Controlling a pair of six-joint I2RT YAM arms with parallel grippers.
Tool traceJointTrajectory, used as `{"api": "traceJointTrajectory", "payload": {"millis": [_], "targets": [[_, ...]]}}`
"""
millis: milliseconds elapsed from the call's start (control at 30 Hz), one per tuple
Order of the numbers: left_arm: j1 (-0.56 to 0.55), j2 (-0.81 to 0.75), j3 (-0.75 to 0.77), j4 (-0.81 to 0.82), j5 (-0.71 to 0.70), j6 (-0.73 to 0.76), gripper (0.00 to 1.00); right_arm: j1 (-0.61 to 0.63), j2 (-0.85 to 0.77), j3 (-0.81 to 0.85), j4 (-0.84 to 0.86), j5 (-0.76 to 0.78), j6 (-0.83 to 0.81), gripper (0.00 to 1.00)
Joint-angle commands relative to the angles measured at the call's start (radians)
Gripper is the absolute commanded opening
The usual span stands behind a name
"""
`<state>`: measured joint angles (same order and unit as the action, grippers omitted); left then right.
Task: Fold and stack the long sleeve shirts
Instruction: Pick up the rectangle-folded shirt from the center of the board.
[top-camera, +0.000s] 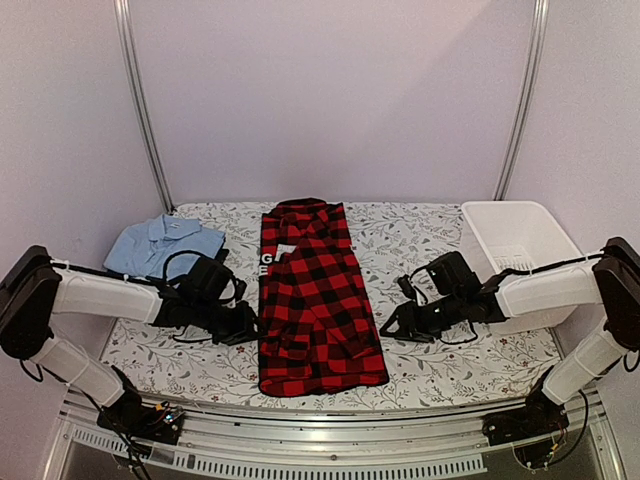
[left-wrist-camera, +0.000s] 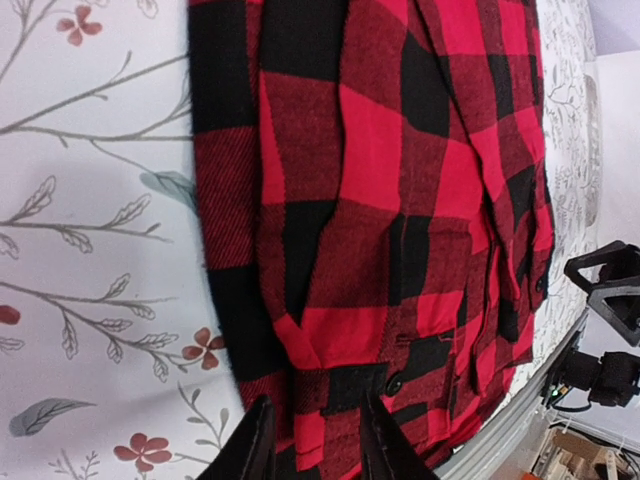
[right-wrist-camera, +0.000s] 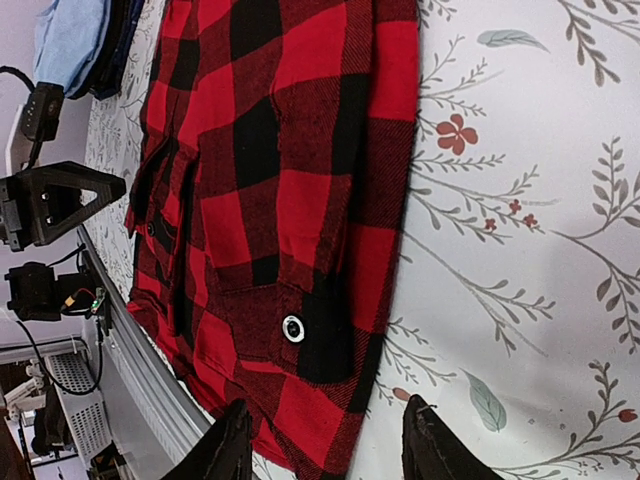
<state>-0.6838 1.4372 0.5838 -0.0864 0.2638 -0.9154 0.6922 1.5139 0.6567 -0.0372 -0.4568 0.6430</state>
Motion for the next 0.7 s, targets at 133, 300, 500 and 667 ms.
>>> {"api": "traceJointTrajectory", "payload": {"millis": [133,300,500,667], "targets": [[-0.014,0.008,-0.051,0.069,0.027,-0.01,0.35,0.012,0.059,-0.009,0.109,-0.017,0.041,0.5],[-0.014,0.036,-0.065,0.13,0.045,-0.023,0.36,0.012,0.102,-0.008,0.139,-0.016,0.039,0.5],[-0.014,0.051,-0.105,0.161,0.071,-0.05,0.32,0.02,0.157,-0.005,0.172,-0.031,0.052,0.49],[-0.021,0.082,-0.127,0.196,0.107,-0.075,0.29,0.028,0.181,-0.011,0.196,-0.035,0.075,0.47]]}}
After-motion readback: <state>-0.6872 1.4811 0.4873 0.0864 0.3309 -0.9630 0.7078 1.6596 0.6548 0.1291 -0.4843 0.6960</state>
